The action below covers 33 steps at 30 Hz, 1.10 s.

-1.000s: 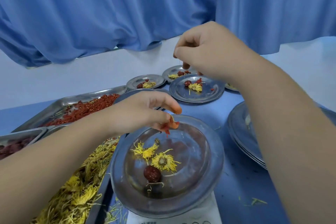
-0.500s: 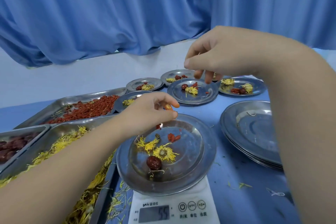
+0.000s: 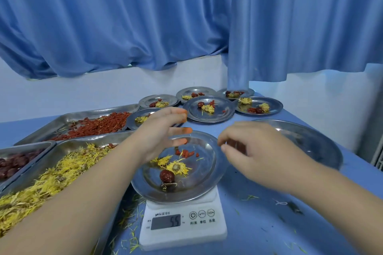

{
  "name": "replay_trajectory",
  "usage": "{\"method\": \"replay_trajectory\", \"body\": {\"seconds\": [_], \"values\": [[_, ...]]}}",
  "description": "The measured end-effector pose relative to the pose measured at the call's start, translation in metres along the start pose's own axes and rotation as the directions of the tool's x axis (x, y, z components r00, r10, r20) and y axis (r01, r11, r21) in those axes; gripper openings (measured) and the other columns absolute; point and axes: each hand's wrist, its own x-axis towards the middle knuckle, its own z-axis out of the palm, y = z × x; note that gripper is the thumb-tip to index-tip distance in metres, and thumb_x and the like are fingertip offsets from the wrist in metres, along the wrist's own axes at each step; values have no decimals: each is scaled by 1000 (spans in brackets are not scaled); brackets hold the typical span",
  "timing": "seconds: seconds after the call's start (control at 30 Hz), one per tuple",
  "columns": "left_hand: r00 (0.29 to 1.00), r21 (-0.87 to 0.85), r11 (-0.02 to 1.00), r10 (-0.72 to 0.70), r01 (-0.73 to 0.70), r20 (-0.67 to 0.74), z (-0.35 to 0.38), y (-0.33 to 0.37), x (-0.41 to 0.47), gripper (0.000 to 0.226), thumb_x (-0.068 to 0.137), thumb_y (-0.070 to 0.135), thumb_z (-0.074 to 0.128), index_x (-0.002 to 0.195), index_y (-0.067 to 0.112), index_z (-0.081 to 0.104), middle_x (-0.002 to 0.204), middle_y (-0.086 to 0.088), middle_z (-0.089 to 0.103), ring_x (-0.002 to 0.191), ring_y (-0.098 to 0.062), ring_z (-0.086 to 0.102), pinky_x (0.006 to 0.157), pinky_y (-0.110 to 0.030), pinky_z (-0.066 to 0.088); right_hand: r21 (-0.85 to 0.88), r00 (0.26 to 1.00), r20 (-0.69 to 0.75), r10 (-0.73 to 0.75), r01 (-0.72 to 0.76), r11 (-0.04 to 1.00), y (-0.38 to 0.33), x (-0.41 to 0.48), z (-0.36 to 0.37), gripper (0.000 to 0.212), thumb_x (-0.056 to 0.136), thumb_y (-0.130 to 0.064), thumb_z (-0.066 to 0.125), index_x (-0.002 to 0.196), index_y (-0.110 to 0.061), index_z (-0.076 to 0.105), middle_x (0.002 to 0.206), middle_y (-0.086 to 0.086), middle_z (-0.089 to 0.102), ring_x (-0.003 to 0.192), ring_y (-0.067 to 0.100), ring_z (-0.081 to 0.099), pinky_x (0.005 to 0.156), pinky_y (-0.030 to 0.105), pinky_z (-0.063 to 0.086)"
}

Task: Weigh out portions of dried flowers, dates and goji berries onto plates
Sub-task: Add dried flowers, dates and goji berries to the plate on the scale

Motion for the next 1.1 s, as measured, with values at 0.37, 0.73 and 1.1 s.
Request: {"method": "replay_trajectory", "body": {"seconds": [0.37,0.73,1.1], "values": [[997,-436,899,7,-42,-82,7,-6,-52,27,97,31,49,112,14,63,119,-12,69,106,-34,68,78,-42,59,411,982,-8,189,-169,896,1,-38,42,14,85,-21,60,88,-34,58,72,-12,60,63,6,55,59,15,42],[988,-530,837,79,-136,-130,29,-23,-65,29,86,41,54,93,13,59,73,-2,49,65,-18,51,60,-35,50,427,986,-13,164,-143,893,-19,-15,44,43,83,-31,67,124,-34,55,101,-21,61,77,-10,51,73,11,39],[972,-508,833,150,-222,-180,22,-25,-70,42,79,50,53,97,12,60,80,-3,47,69,-18,54,60,-35,53,507,983,143,119,-176,844,-26,41,50,13,83,-19,69,93,-27,72,74,-11,71,70,-2,64,69,14,51]]}}
